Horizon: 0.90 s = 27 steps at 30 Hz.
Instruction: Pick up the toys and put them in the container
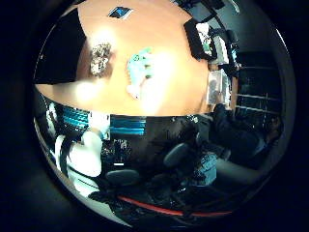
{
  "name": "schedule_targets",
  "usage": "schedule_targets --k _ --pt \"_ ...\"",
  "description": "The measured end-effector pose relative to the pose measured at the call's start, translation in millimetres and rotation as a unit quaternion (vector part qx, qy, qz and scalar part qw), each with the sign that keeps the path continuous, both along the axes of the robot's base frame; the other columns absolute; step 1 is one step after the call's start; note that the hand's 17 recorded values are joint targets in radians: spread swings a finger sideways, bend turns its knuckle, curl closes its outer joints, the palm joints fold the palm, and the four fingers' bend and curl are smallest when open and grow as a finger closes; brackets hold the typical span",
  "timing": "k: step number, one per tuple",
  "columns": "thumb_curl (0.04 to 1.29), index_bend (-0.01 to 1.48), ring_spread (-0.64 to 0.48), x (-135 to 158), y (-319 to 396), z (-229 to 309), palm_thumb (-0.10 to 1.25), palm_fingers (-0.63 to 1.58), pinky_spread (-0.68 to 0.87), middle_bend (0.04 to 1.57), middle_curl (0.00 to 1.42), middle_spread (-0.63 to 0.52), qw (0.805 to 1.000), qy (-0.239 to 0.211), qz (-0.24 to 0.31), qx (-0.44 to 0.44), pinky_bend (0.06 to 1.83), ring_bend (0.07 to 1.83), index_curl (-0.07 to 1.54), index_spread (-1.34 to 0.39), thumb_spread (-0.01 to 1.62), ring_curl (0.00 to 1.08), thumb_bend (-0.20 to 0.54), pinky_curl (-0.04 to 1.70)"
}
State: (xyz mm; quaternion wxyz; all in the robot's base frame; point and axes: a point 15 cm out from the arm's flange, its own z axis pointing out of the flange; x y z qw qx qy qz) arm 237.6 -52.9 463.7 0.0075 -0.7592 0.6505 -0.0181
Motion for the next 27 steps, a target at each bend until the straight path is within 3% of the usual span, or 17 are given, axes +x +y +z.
schedule_targets --k 13,22,27 --pt "0.26 0.17 0.18 13.3 -29.9 -3.9 0.54 0.33 0.44 0.2 0.32 -0.02 0.998 0.008 -0.065 0.011 0.24 0.21 0.31 -0.41 1.14 0.22 -0.019 0.27" --pt "0.26 0.16 0.19 39.4 -51.3 -9.3 0.57 0.37 0.46 0.22 0.33 -0.02 0.991 -0.031 -0.122 0.052 0.23 0.27 0.29 -0.37 1.15 0.24 -0.017 0.27" --pt "0.26 0.14 0.2 46.1 -73.3 -27.1 0.58 0.23 0.47 0.18 0.31 0.07 0.982 -0.015 -0.17 0.075 0.35 0.28 0.27 -0.28 1.16 0.24 -0.018 0.31"
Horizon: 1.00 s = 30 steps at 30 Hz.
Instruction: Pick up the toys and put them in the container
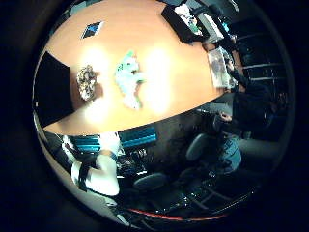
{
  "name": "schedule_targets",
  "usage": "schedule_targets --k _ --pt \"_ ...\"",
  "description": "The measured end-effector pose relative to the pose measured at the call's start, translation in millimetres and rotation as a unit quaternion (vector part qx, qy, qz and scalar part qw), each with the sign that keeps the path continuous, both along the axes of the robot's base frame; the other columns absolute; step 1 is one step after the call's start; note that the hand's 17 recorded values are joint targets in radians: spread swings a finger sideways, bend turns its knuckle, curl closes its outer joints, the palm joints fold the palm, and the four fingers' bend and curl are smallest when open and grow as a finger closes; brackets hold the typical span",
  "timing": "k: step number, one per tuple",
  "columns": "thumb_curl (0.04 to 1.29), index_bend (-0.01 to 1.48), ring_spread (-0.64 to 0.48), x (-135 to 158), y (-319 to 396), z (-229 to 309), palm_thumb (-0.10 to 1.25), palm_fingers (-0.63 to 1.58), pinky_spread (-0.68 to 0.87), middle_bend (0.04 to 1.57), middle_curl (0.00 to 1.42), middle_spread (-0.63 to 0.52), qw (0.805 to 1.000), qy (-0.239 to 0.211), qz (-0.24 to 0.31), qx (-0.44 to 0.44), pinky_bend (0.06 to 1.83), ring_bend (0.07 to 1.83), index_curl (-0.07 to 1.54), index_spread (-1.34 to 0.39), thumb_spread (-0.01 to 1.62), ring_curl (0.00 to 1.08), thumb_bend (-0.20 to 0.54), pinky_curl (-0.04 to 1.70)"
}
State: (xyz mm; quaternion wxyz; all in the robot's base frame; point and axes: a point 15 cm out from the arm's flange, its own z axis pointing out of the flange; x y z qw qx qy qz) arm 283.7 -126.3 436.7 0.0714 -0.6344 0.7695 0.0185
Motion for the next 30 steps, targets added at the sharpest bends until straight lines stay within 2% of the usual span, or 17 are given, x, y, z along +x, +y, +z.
schedule_targets --k 3,7,14,20,30 --pt "0.26 0.15 0.23 11.6 -9.5 -6.6 0.57 0.17 0.47 0.2 0.31 0.15 1.0 -0.007 -0.017 0.008 0.41 0.28 0.26 -0.23 1.16 0.24 -0.022 0.32" --pt "0.26 0.16 0.24 36.0 -31.5 -11.2 0.53 0.12 0.47 0.19 0.31 0.19 0.998 -0.047 -0.044 0.002 0.44 0.28 0.26 -0.21 1.14 0.24 -0.025 0.32" --pt "0.26 0.16 0.26 42.9 -47.3 -95.5 0.45 0.06 0.47 0.19 0.31 0.23 0.994 -0.051 -0.095 0.032 0.47 0.27 0.27 -0.18 1.07 0.24 -0.031 0.32" --pt "0.27 0.16 0.27 45.0 -56.2 -138.2 0.4 0.02 0.45 0.19 0.31 0.24 0.993 -0.027 -0.109 0.042 0.45 0.26 0.27 -0.16 1.03 0.25 -0.028 0.31" --pt "0.27 0.16 0.27 57.3 -72.8 -203.9 0.4 0.02 0.45 0.19 0.31 0.24 0.991 0.004 -0.124 0.05 0.45 0.25 0.28 -0.16 1.02 0.26 -0.025 0.31"
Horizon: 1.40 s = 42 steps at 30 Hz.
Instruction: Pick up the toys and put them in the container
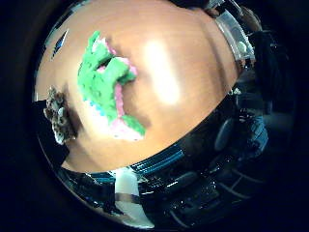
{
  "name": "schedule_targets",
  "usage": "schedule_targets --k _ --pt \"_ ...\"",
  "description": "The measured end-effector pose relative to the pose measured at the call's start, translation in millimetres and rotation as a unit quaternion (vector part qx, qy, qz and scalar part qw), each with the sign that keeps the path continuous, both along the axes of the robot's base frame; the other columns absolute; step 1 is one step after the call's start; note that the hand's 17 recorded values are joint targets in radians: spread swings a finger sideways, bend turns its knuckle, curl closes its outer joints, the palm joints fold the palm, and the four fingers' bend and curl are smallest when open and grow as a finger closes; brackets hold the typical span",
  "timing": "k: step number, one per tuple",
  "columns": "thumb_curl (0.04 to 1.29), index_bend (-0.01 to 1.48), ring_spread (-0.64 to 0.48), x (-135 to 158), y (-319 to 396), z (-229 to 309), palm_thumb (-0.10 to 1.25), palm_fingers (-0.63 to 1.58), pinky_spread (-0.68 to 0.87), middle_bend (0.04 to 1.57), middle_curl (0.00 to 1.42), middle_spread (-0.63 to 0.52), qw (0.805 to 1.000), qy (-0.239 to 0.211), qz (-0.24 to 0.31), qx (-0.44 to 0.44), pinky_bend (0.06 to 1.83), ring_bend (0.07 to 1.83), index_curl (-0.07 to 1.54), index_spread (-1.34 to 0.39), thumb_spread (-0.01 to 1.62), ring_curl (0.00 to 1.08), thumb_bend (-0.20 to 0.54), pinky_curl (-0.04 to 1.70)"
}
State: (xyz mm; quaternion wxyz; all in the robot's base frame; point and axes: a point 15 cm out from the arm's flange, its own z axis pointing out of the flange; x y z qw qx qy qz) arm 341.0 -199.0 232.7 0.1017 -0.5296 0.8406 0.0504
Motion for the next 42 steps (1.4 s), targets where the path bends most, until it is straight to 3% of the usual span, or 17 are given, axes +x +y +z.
schedule_targets --k 12,22,27,33,36,38,40,42 --pt "0.28 0.16 0.28 -1.4 -21.2 -72.9 0.44 -0.02 0.43 0.18 0.29 0.24 0.998 0.062 0.016 -0.01 0.42 0.23 0.28 -0.17 1.02 0.26 -0.025 0.31" --pt "0.29 0.16 0.28 15.8 -21.0 -105.1 0.47 0.0 0.43 0.19 0.29 0.23 0.997 0.062 0.03 -0.023 0.39 0.22 0.28 -0.18 1.01 0.26 -0.025 0.31" --pt "0.32 0.16 0.27 16.6 -19.3 -115.2 0.6 0.04 0.43 0.21 0.31 0.21 0.997 0.068 0.034 -0.023 0.36 0.22 0.28 -0.18 1.01 0.26 -0.005 0.31" --pt "0.35 0.16 0.24 2.2 -20.1 -127.1 0.75 0.17 0.41 0.25 0.33 0.13 0.99 0.123 0.045 -0.049 0.29 0.24 0.28 -0.18 0.99 0.26 -0.016 0.29" --pt "0.37 0.17 0.07 -3.5 -21.0 -127.6 0.81 0.42 0.37 0.39 0.39 -0.04 0.988 0.138 0.048 -0.054 0.25 0.37 0.27 -0.2 0.98 0.3 -0.015 0.27" --pt "0.38 0.21 -0.06 -2.6 -22.5 -122.6 0.83 0.66 0.26 0.5 0.43 -0.13 0.988 0.135 0.049 -0.057 0.22 0.49 0.3 -0.24 0.98 0.33 -0.015 0.25" --pt "0.4 0.23 -0.22 -3.6 -23.3 -116.1 0.84 0.89 0.04 0.6 0.51 -0.25 0.988 0.134 0.049 -0.058 0.26 0.69 0.34 -0.32 0.97 0.41 -0.021 0.25" --pt "0.4 0.3 -0.29 -7.7 -23.4 -108.0 0.85 1.17 -0.16 0.68 0.57 -0.3 0.988 0.136 0.048 -0.056 0.44 0.83 0.41 -0.39 0.96 0.49 -0.023 0.31"
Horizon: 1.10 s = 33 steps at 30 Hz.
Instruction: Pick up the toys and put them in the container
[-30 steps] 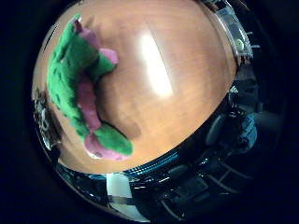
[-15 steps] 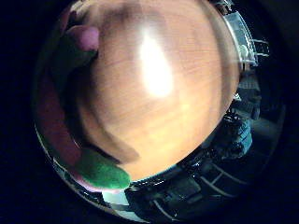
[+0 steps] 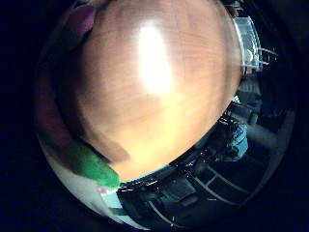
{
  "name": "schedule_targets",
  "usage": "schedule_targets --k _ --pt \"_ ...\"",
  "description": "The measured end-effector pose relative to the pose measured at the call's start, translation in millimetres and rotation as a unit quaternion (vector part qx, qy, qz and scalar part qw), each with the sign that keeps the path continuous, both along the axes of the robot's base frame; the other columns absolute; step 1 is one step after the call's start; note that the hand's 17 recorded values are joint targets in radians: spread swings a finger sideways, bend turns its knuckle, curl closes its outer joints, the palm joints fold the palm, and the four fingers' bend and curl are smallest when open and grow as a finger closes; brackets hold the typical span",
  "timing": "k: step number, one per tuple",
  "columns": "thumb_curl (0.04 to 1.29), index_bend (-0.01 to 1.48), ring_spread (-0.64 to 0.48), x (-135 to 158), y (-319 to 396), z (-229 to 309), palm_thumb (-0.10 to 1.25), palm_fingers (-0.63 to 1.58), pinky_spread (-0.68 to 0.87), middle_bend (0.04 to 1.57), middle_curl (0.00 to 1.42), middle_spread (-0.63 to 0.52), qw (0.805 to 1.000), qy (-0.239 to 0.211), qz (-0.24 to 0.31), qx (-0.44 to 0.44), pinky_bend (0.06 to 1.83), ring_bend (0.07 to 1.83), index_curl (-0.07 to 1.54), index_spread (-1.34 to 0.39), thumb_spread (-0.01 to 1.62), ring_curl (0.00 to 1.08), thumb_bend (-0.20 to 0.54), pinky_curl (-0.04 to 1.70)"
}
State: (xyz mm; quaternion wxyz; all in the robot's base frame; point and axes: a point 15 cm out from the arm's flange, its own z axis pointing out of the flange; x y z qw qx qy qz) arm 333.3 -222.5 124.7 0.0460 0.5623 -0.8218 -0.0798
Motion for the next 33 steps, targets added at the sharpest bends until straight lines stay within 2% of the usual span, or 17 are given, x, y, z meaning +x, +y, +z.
schedule_targets --k 3,4,5,8,11,18,33 --pt "0.41 0.54 -0.31 -7.9 -1.3 14.2 0.85 1.24 -0.34 0.85 0.69 -0.32 1.0 0.001 -0.004 0.003 0.75 1.0 0.57 -0.43 0.97 0.59 -0.023 0.46" --pt "0.41 0.57 -0.31 -8.4 -4.8 21.2 0.85 1.23 -0.35 0.88 0.71 -0.32 1.0 -0.006 -0.006 0.0 0.79 1.02 0.6 -0.43 0.97 0.6 -0.022 0.48" --pt "0.41 0.67 -0.3 -8.5 -7.4 28.0 0.85 1.23 -0.36 0.95 0.75 -0.3 1.0 -0.014 -0.005 -0.003 0.89 1.08 0.66 -0.42 0.98 0.62 -0.022 0.53" --pt "0.4 0.85 -0.28 -11.2 -14.0 48.7 0.86 1.19 -0.34 1.08 0.82 -0.26 0.999 -0.032 -0.007 -0.01 1.04 1.19 0.77 -0.38 1.0 0.68 -0.019 0.64" --pt "0.41 0.97 -0.26 -19.4 -9.2 68.7 0.92 1.15 -0.3 1.16 0.85 -0.23 0.999 -0.034 -0.005 -0.009 1.14 1.26 0.84 -0.33 1.03 0.71 -0.005 0.72" --pt "0.44 1.07 -0.24 -20.9 20.6 142.0 1.02 1.1 -0.25 1.25 0.88 -0.19 0.998 -0.066 0.016 0.006 1.2 1.31 0.87 -0.26 1.1 0.77 -0.008 0.83" --pt "0.45 1.1 -0.25 -13.2 89.3 359.7 1.02 1.07 -0.22 1.27 0.88 -0.17 0.984 -0.143 0.108 -0.023 1.17 1.3 0.86 -0.22 1.17 0.82 -0.01 0.95"
